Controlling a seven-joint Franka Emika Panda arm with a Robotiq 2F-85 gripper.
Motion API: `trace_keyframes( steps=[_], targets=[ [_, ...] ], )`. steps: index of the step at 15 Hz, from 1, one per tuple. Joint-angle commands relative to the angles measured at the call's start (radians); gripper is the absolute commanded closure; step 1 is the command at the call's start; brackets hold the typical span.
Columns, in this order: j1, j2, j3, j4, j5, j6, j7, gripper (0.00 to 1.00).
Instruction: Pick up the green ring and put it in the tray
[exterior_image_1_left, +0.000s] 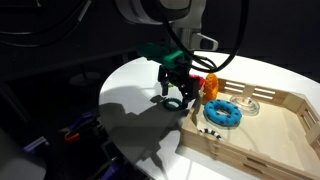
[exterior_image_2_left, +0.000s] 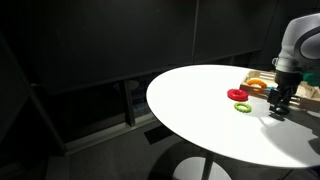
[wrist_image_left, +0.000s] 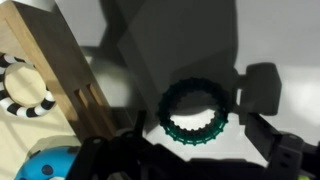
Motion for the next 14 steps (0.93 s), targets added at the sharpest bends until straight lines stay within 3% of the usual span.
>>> trace_keyframes(
  steps=[1, 2, 4, 7, 8, 14],
  targets=[
    [0.004, 0.020, 0.001, 0.019, -0.023, 0.005, 0.035, 0.00],
    [0.004, 0.023, 0.000, 0.019, -0.023, 0.005, 0.035, 0.00],
    [0.005, 0.028, 0.000, 0.020, -0.026, 0.006, 0.038, 0.26],
    [0.008, 0.018, 0.001, 0.021, -0.025, 0.003, 0.039, 0.51],
    [0.009, 0.007, 0.003, 0.020, -0.020, 0.000, 0.034, 0.55],
    [0.006, -0.076, 0.009, 0.011, 0.009, -0.050, 0.006, 0.55]
  ],
)
